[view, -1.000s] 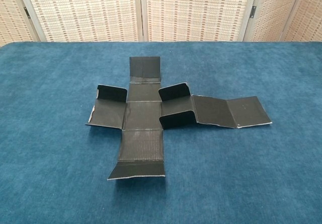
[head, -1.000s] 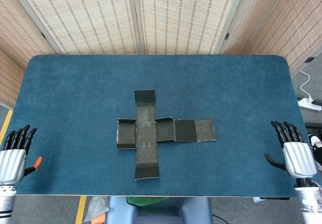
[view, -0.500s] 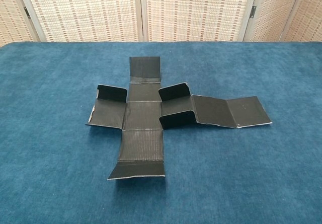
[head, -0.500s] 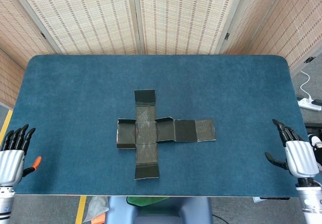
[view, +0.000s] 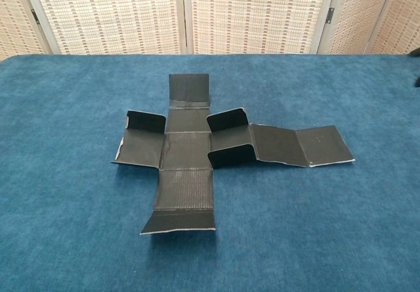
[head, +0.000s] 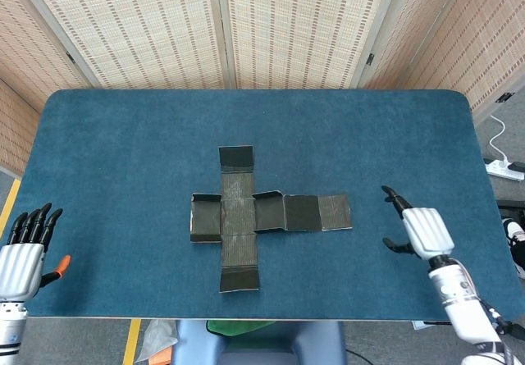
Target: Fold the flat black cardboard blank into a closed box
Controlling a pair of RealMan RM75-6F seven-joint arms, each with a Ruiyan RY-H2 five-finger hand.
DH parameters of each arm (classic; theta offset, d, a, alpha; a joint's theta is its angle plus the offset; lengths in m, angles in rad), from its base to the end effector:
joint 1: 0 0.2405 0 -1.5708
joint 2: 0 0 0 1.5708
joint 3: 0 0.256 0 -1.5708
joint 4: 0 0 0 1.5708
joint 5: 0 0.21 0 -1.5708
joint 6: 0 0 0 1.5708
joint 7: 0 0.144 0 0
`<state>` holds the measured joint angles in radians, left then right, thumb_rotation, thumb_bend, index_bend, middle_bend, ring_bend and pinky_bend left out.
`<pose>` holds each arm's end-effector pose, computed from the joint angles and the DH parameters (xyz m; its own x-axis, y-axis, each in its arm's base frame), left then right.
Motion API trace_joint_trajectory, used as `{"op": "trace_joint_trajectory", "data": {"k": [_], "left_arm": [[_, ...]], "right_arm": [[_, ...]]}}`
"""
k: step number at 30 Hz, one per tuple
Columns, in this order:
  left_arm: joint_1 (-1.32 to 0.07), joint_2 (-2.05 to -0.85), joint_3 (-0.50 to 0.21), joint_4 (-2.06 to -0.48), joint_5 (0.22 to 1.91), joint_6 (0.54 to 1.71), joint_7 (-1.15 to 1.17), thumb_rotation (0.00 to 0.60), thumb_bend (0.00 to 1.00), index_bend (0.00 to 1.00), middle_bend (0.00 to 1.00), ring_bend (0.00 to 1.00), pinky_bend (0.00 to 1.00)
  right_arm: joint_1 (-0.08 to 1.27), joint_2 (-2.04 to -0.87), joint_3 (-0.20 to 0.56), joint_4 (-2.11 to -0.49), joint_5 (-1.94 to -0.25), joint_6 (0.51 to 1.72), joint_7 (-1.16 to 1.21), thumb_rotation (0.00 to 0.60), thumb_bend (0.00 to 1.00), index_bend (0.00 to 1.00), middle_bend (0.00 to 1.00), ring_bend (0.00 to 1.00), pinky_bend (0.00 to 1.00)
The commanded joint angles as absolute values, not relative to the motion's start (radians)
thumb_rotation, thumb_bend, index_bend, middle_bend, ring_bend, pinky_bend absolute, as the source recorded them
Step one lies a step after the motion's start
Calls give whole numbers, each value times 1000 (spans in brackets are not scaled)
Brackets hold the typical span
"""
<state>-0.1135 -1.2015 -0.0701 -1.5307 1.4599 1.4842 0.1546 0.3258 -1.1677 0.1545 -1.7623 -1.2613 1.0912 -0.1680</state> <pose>-0.3180 0.1950 0.1450 0.5256 -0.0265 0.8503 0.8507 0.0131 -0.5255 -0.2537 -0.2579 0.0991 0.3277 -0.2542 0.9099 -0.9448 -0.0887 0.3155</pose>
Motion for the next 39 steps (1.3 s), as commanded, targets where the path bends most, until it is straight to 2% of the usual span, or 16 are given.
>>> {"op": "trace_joint_trajectory", "data": {"k": [1, 3, 7, 11, 15, 23, 39], "left_arm": [[-116, -1203, -68, -1528, 1457, 1477, 152, 600, 277, 0, 0, 0, 45], [-117, -1205, -67, -1524, 1455, 1471, 150, 600, 277, 0, 0, 0, 45], [-118, -1206, -66, -1522, 1454, 1468, 149, 600, 277, 0, 0, 0, 45], [-120, -1207, -62, -1515, 1447, 1453, 142, 600, 278, 0, 0, 0, 45], [-121, -1209, -59, -1506, 1443, 1443, 127, 600, 277, 0, 0, 0, 44], [-122, -1213, -55, -1493, 1441, 1434, 112, 600, 277, 0, 0, 0, 43], [-129, -1218, -53, -1478, 1430, 1414, 104, 600, 278, 0, 0, 0, 43]], "right_arm": [[419, -1247, 187, -1756, -1126, 982, -234, 600, 164, 79, 181, 798, 1000], [456, -1282, 195, -1741, -1052, 939, -259, 600, 162, 79, 168, 798, 1000], [476, -1295, 197, -1735, -1014, 921, -278, 600, 164, 79, 124, 797, 1000], [562, -1355, 200, -1704, -887, 848, -349, 600, 173, 78, 54, 791, 1000], [666, -1404, 205, -1646, -740, 776, -411, 600, 174, 18, 2, 768, 1000], [794, -1472, 187, -1588, -553, 766, -485, 600, 174, 0, 0, 755, 1000], [940, -1582, 163, -1455, -404, 764, -522, 600, 174, 0, 0, 754, 1000]]}}
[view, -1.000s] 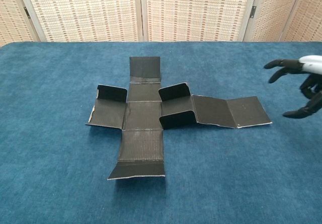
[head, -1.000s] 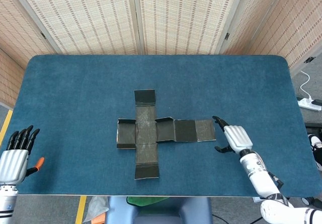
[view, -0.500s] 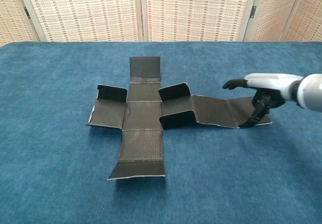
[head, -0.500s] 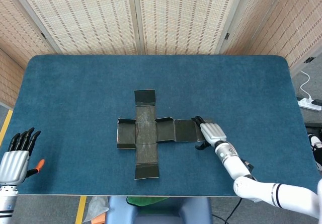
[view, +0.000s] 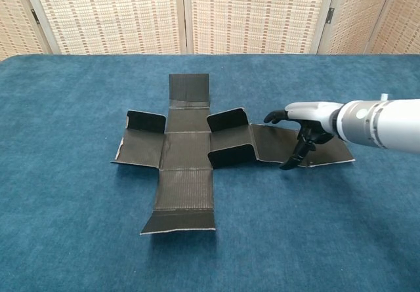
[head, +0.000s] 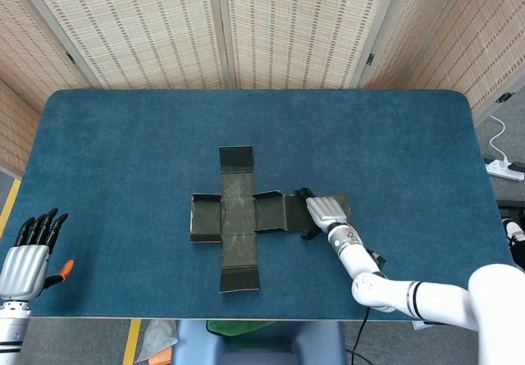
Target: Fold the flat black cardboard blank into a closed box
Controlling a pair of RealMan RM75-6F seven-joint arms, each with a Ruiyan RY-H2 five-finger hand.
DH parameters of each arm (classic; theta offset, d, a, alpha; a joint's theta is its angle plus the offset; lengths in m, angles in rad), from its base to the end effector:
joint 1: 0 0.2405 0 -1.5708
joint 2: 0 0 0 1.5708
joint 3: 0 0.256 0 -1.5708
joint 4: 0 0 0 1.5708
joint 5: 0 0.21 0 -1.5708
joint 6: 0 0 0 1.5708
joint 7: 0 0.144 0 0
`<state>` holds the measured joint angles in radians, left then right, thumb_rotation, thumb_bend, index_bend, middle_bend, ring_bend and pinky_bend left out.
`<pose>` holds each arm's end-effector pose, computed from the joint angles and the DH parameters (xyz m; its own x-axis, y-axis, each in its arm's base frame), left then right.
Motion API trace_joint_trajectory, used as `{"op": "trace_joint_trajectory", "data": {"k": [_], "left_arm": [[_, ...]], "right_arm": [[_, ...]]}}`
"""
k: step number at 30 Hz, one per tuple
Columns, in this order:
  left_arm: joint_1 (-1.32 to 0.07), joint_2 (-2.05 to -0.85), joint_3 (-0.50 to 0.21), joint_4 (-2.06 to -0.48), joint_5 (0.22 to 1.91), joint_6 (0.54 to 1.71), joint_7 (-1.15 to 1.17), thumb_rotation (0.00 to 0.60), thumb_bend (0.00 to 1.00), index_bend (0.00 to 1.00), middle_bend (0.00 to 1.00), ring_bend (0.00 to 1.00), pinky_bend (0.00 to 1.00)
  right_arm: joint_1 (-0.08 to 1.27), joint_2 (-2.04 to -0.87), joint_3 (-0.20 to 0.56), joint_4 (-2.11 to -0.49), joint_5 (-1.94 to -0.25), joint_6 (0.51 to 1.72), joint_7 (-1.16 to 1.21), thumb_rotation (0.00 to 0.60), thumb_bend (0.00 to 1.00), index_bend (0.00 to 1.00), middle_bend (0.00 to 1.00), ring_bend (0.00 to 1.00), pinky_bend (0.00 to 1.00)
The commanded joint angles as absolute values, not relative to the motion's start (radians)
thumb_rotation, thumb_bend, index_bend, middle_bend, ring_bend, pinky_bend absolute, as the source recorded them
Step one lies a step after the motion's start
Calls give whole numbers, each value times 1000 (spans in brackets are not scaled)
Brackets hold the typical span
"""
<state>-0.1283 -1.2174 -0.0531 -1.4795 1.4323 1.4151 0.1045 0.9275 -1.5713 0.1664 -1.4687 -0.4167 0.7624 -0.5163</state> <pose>-0.3327 0.1971 0.1351 0.5100 0.0506 0.8587 0.8591 0.0216 -0.5114 -0.1550 -0.3567 -0.0521 0.2854 -0.6045 0.7438 -0.9517 -0.0868 0.2946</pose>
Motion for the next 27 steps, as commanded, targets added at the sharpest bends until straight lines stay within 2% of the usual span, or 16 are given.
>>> {"op": "trace_joint_trajectory", "data": {"k": [1, 10, 15, 18, 22, 23, 25, 27], "left_arm": [[-129, -1218, -53, -1477, 1429, 1413, 103, 600, 278, 0, 0, 0, 43], [-134, -1223, -52, -1468, 1426, 1400, 96, 600, 277, 0, 0, 0, 43], [-136, -1223, -52, -1464, 1424, 1396, 93, 600, 277, 0, 0, 0, 43], [-140, -1222, -52, -1463, 1424, 1388, 88, 600, 277, 0, 0, 0, 43], [-163, -1222, -57, -1459, 1436, 1365, 57, 600, 277, 1, 0, 0, 44], [-170, -1225, -62, -1454, 1440, 1361, 46, 600, 277, 12, 0, 12, 55], [-190, -1237, -75, -1438, 1444, 1351, 20, 600, 278, 53, 11, 76, 107], [-220, -1258, -95, -1414, 1447, 1331, -14, 600, 278, 121, 66, 202, 223]], "right_arm": [[946, -1587, 161, -1447, -399, 766, -524, 600, 174, 0, 0, 754, 1000], [990, -1621, 142, -1398, -344, 766, -541, 600, 179, 0, 5, 754, 1000], [1012, -1632, 131, -1379, -322, 762, -558, 600, 227, 22, 62, 756, 1000], [1029, -1638, 125, -1374, -309, 764, -576, 600, 273, 137, 135, 762, 1000], [1032, -1639, 130, -1388, -321, 791, -571, 600, 340, 344, 262, 776, 1000], [1028, -1637, 134, -1396, -334, 797, -561, 600, 344, 365, 276, 779, 1000], [1016, -1629, 142, -1414, -363, 806, -537, 600, 349, 397, 306, 785, 1000], [998, -1617, 151, -1439, -411, 817, -505, 600, 350, 405, 324, 785, 1000]]}}
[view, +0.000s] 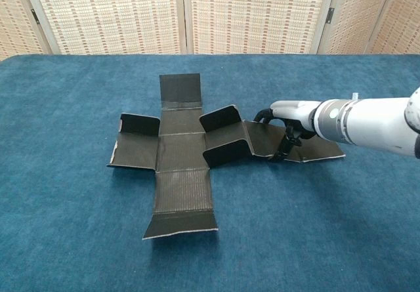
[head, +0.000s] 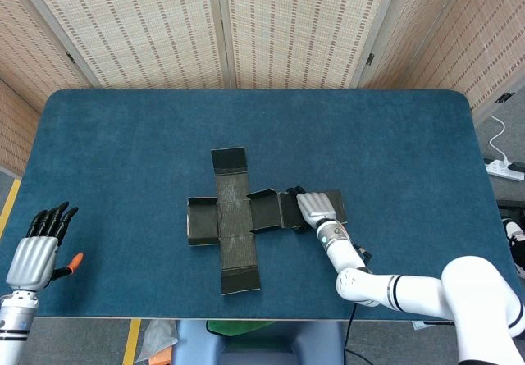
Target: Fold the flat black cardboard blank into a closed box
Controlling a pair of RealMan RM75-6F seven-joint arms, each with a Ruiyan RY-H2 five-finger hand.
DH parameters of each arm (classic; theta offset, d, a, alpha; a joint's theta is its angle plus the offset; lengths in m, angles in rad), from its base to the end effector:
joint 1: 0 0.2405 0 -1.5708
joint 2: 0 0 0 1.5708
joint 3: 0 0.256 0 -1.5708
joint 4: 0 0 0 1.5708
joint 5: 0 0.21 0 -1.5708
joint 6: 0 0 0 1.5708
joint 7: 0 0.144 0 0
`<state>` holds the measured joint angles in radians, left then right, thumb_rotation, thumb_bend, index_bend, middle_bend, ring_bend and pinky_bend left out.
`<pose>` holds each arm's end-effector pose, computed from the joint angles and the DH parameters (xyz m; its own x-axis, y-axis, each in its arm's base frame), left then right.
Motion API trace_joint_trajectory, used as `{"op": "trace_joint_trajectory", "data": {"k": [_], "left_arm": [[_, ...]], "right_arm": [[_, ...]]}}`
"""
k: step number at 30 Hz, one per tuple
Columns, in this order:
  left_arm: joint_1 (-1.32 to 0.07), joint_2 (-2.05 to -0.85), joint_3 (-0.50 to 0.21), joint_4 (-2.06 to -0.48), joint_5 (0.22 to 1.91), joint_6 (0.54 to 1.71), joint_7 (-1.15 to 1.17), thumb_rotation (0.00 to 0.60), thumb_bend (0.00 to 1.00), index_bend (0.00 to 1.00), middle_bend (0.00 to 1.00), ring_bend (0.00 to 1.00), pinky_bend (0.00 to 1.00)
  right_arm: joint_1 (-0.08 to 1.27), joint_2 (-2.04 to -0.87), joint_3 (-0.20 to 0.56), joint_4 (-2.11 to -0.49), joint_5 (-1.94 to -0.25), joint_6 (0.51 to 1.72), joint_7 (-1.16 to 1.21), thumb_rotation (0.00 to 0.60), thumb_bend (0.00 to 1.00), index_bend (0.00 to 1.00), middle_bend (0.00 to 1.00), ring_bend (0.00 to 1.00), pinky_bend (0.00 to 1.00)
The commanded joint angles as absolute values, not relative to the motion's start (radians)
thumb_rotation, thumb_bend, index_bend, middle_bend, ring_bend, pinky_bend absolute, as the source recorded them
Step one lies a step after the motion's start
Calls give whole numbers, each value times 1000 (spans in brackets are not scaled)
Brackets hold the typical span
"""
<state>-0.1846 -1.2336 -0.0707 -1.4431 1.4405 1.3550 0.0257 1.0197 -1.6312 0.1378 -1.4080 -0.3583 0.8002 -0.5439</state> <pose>-0.3277 0.2197 0.1280 0.4594 0.0634 0.8860 0.8882 -0.0287 -0.4585 -0.1365 -0.3668 -0.0660 0.3411 -0.5822 0.7381 -0.9337 -0.1192 0.3375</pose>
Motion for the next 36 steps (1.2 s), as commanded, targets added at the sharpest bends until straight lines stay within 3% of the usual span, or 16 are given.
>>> {"op": "trace_joint_trajectory", "data": {"k": [1, 3, 5, 9, 18, 23, 36], "left_arm": [[-240, -1273, -106, -1397, 1447, 1314, -28, 600, 282, 164, 120, 294, 342], [-282, -1296, -124, -1364, 1452, 1282, -27, 600, 294, 222, 191, 425, 549], [-320, -1325, -141, -1331, 1455, 1256, -30, 600, 311, 266, 239, 551, 681], [-404, -1389, -173, -1258, 1438, 1182, 4, 600, 316, 259, 245, 658, 759], [-534, -1515, -196, -1145, 1362, 1029, 140, 600, 249, 8, 65, 644, 764], [-572, -1575, -202, -1089, 1314, 981, 186, 600, 233, 0, 4, 603, 759], [-618, -1702, -181, -977, 1308, 992, 235, 600, 230, 0, 0, 572, 725]], "right_arm": [[987, -1609, 155, -1455, -441, 822, -486, 600, 350, 407, 334, 785, 1000], [969, -1599, 161, -1474, -493, 829, -453, 600, 350, 408, 346, 785, 1000], [959, -1597, 160, -1484, -534, 840, -438, 600, 350, 408, 354, 785, 1000], [953, -1607, 143, -1490, -595, 884, -459, 600, 350, 408, 362, 785, 1000], [950, -1684, 98, -1450, -687, 1034, -600, 600, 349, 408, 362, 785, 1000], [940, -1714, 95, -1430, -717, 1066, -643, 600, 349, 408, 362, 785, 1000], [913, -1735, 124, -1416, -751, 1071, -665, 600, 350, 408, 369, 785, 1000]]}}
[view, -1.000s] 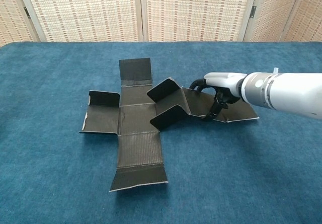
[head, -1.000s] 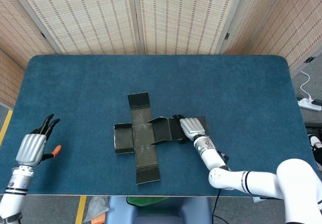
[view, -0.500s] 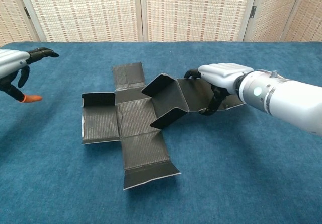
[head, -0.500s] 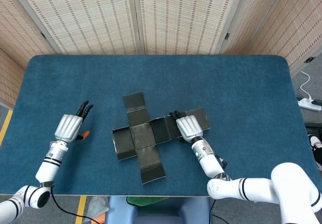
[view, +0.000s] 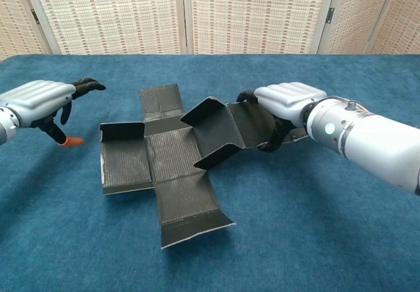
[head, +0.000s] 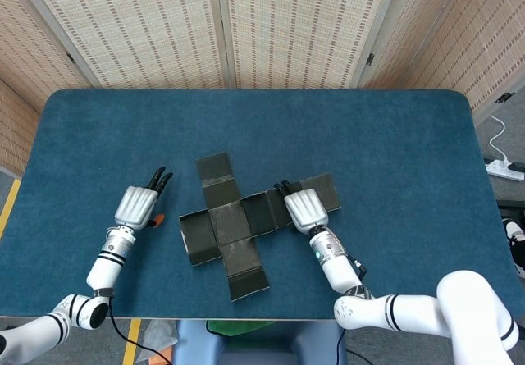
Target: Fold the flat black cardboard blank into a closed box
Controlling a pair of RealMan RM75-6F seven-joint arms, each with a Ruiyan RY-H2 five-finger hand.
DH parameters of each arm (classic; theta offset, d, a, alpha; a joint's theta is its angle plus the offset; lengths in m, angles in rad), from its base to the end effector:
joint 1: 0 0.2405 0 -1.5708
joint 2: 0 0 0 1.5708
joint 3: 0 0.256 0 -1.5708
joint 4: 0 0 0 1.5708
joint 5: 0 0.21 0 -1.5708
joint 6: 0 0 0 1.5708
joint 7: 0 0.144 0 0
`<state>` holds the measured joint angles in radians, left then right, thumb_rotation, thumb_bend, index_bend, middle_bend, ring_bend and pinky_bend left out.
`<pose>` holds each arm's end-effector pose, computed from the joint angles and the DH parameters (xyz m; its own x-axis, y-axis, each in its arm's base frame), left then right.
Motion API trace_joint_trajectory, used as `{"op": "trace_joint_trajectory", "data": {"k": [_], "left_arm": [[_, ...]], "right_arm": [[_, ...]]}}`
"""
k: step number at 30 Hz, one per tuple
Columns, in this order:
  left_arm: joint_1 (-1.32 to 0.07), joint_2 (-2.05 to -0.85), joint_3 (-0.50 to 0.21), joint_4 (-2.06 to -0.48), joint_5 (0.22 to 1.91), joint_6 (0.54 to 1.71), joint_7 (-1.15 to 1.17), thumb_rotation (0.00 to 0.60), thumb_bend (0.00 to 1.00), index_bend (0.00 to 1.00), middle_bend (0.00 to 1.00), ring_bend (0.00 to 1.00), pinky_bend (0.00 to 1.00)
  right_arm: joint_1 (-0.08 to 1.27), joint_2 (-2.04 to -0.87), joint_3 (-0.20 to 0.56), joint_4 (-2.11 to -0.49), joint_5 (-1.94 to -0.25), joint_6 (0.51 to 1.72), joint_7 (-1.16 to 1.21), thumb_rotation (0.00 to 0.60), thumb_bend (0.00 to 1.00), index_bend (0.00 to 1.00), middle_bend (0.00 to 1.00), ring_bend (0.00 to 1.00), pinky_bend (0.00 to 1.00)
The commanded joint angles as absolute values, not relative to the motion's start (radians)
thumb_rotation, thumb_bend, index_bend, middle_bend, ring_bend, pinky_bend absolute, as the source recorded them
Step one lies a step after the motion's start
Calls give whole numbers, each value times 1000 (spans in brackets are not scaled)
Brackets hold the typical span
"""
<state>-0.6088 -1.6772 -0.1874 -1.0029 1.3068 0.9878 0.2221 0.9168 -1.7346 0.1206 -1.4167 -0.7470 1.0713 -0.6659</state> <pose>-0.2504 0.3651 -0.0063 0.5969 0.1265 0.7922 0.7940 -0.2348 -0.5608 -0.1170 -0.3445 -0.0690 0.5709 -0.2819 0.7711 -0.8137 -0.3193 0.4857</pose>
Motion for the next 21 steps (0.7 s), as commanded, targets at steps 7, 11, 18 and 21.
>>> {"op": "trace_joint_trajectory", "data": {"k": [7, 11, 18, 21], "left_arm": [[-629, -1729, -178, -994, 1301, 969, 161, 600, 227, 0, 0, 566, 723], [-631, -1715, -173, -1052, 1330, 970, 33, 600, 227, 0, 0, 562, 723], [-642, -1702, -161, -1098, 1393, 991, -139, 600, 228, 0, 0, 552, 723], [-648, -1691, -162, -1116, 1414, 1008, -195, 600, 227, 0, 0, 543, 723]], "right_arm": [[898, -1735, 135, -1410, -764, 1058, -662, 600, 350, 408, 371, 786, 1000], [893, -1739, 142, -1400, -771, 1050, -661, 600, 350, 408, 372, 787, 1000], [902, -1737, 155, -1388, -782, 1008, -664, 600, 350, 408, 373, 788, 1000], [922, -1713, 159, -1395, -790, 966, -677, 600, 350, 408, 373, 788, 1000]]}}
